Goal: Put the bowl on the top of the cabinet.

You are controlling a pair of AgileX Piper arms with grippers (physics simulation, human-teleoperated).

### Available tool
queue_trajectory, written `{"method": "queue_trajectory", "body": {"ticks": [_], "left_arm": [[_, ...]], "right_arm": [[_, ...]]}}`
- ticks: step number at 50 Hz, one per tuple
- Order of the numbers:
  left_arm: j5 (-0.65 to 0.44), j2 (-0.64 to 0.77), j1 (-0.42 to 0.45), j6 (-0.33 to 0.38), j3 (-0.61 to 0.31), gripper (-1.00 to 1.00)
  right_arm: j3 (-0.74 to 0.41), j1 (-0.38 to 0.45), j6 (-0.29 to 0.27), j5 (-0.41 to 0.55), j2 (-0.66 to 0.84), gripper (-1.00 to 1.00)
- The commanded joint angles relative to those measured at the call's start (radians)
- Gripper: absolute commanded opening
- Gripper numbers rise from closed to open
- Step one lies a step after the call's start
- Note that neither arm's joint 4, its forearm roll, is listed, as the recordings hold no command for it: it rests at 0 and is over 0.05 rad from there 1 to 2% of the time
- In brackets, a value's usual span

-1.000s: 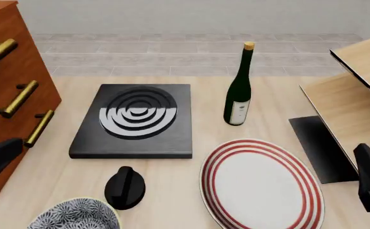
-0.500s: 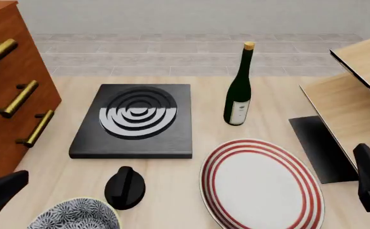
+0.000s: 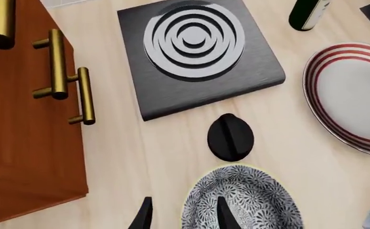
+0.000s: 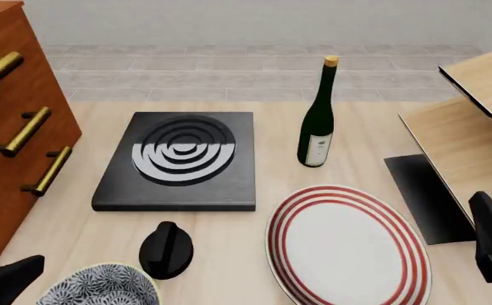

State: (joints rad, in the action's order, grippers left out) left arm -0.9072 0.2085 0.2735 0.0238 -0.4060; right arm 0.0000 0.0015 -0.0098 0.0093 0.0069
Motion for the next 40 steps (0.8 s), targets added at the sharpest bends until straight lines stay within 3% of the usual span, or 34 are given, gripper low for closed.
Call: {"method": "queue_trajectory", "body": {"ticks": [1,40], "left_arm": [[-0.021,-0.019,-0.014,-0.013,0.043,1.0],[0.048,0.023,-0.017,-0.104,0.212,1.0]], "right_arm": [[0.0,0.001,-0.003,0.002,0.0,1.0],[0.0,0.0,-0.005,-0.019,0.02,1.0]]}}
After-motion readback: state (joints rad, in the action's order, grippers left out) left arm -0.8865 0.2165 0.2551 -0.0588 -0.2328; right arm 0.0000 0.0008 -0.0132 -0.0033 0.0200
